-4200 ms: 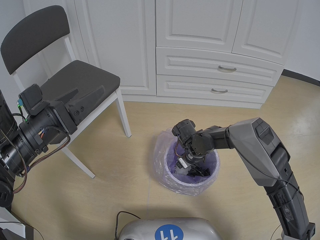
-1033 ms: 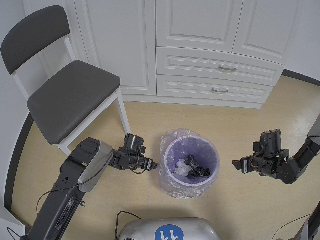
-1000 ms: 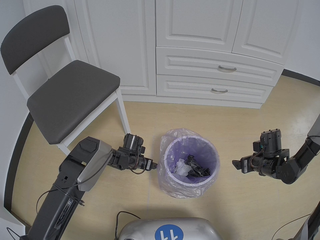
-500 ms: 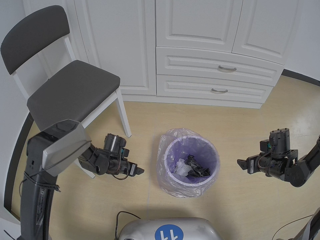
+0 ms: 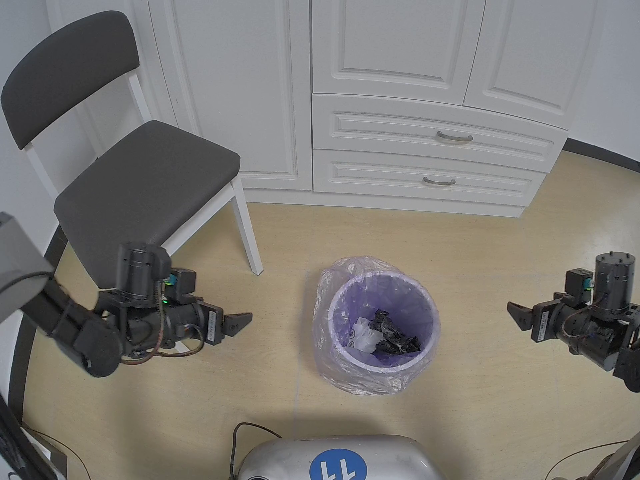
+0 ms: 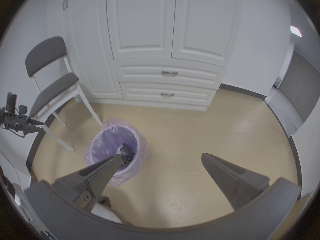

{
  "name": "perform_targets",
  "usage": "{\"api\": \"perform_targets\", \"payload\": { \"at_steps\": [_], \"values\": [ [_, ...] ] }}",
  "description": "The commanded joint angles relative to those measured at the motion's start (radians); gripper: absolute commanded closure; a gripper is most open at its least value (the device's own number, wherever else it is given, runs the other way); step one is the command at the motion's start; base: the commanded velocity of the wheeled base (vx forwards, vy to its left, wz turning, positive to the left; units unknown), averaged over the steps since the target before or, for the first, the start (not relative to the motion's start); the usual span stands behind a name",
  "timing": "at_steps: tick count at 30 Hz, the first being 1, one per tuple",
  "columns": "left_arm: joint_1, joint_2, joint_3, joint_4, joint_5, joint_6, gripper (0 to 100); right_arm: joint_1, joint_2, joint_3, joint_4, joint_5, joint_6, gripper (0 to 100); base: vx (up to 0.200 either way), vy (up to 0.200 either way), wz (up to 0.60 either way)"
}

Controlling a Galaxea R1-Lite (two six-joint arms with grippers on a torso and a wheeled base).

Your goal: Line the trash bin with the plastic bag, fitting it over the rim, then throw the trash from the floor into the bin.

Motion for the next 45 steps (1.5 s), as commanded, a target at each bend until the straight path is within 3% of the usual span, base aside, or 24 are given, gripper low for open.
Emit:
{"api": "perform_targets", "payload": {
  "at_steps": [1, 2, 4, 8, 10, 17, 22, 30, 35, 36, 38, 45],
  "values": [
    [0.009, -0.888, 0.337, 0.025, 0.031, -0.083, 0, -0.057, -0.654, 0.126, 0.079, -0.062, 0.007, 0, 0.0, 0.0, 0.0],
    [0.009, -0.888, 0.337, 0.025, 0.031, -0.083, 0, -0.057, -0.654, 0.126, 0.079, -0.062, 0.007, 0, 0.0, 0.0, 0.0],
    [0.016, -1.077, 0.279, 0.223, 0.06, -0.086, 0, -0.099, -0.832, 0.166, 0.147, -0.08, 0.002, 0, 0.0, 0.0, 0.0],
    [0.02, -1.235, 0.221, 0.393, 0.065, -0.086, 0, -0.142, -0.988, 0.203, 0.187, -0.075, -0.018, 0, 0.0, 0.0, 0.0],
    [0.09, -1.377, 0.175, 0.562, 0.054, -0.086, 0, -0.22, -1.156, 0.231, 0.242, -0.057, -0.027, 0, 0.0, 0.0, 0.0],
    [0.168, -1.589, 0.144, 0.718, 0.053, -0.097, 0, -0.284, -1.419, 0.188, 0.512, 0.049, -0.027, 0, 0.0, 0.0, 0.0],
    [0.207, -1.693, 0.096, 0.838, 0.053, -0.1, 0, -0.243, -1.504, 0.202, 0.581, 0.07, -0.018, 0, 0.0, 0.0, 0.0],
    [0.314, -1.878, 0.15, 0.934, 0.05, -0.109, 0, -0.243, -1.504, 0.226, 0.573, 0.08, -0.019, 0, 0.0, 0.0, 0.0],
    [0.323, -1.904, 0.201, 0.947, 0.071, -0.108, 0, -0.243, -1.504, 0.246, 0.553, 0.092, -0.022, 0, 0.0, 0.0, 0.0],
    [0.323, -1.904, 0.286, 0.931, 0.177, -0.108, 0, -0.243, -1.504, 0.303, 0.506, 0.106, -0.05, 0, 0.0, 0.0, 0.0],
    [0.323, -1.904, 0.352, 0.908, 0.209, -0.103, 0, -0.243, -1.504, 0.344, 0.481, 0.116, -0.09, 0, 0.0, 0.0, 0.0],
    [0.325, -1.902, 0.633, 0.669, 0.218, -0.091, 0, -0.243, -1.504, 0.344, 0.566, 0.121, -0.101, 0, 0.0, 0.0, 0.0]
  ]
}}
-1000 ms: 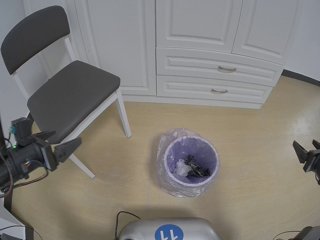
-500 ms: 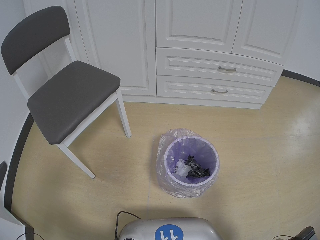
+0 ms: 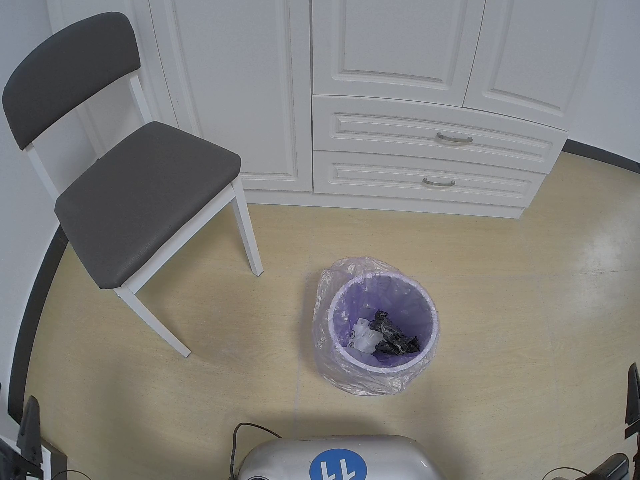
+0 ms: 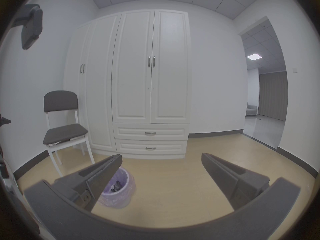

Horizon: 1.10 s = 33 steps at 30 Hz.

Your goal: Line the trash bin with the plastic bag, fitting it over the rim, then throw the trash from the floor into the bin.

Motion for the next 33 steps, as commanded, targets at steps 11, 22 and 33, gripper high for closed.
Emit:
{"api": "perform_targets", "payload": {
  "at_steps": [11, 22, 33],
  "values": [
    [0.005, -0.035, 0.211, -0.139, 0.04, 0.021, 0, -0.003, -0.026, 0.035, 0.178, -0.066, -0.01, 0, 0.0, 0.0, 0.0],
    [0.004, -0.035, 0.232, -0.139, -0.058, 0.131, 0, -0.003, -0.024, 0.035, 0.179, 0.066, 0.03, 0, 0.0, 0.0, 0.0],
    [0.002, -0.034, 0.232, -0.139, -0.06, 0.128, 0, -0.003, -0.024, 0.035, 0.227, 0.155, -0.001, 0, 0.0, 0.0, 0.0]
  ]
}}
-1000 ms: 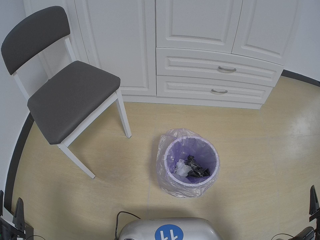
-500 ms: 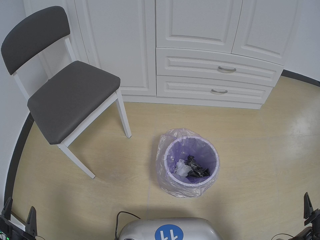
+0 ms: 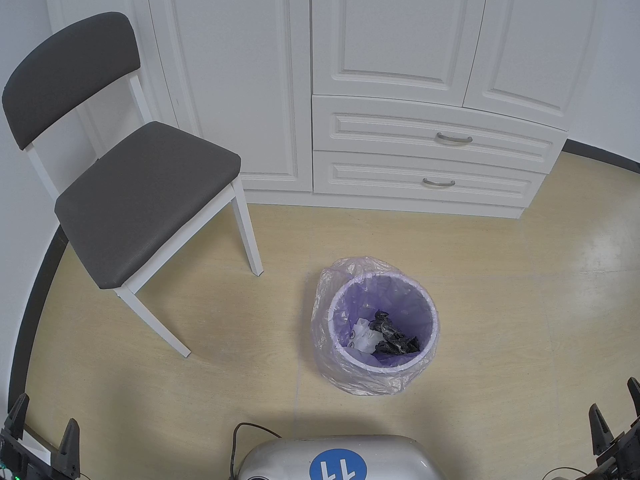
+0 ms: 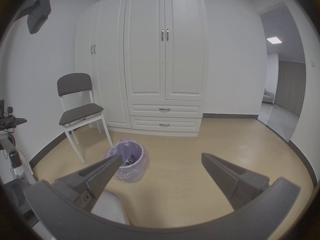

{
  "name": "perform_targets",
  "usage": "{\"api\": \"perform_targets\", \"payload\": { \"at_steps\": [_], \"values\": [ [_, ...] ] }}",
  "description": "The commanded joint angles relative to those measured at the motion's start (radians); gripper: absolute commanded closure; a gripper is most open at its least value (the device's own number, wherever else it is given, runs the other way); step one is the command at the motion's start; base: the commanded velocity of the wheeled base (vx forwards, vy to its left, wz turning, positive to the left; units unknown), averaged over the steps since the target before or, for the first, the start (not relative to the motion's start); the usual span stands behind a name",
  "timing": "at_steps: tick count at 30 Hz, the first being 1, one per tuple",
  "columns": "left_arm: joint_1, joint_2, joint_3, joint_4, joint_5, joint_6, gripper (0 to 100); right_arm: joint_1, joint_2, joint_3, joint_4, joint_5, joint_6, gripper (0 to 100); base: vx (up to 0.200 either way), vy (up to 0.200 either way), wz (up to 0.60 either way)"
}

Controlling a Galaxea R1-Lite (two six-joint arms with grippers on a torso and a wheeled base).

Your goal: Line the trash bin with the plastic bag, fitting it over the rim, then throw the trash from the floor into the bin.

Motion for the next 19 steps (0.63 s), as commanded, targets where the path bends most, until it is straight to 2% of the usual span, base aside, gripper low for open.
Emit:
{"api": "perform_targets", "payload": {
  "at_steps": [1, 19],
  "values": [
    [0.002, -0.011, 0.017, -0.002, 0.002, 0.002, 0, 0.0, -0.01, 0.017, 0.001, -0.001, 0.004, 0, 0.0, 0.0, 0.0],
    [0.002, -0.009, 0.017, -0.002, 0.005, -0.011, 0, 0.001, -0.011, 0.017, 0.005, -0.001, 0.009, 0, 0.0, 0.0, 0.0]
  ]
}}
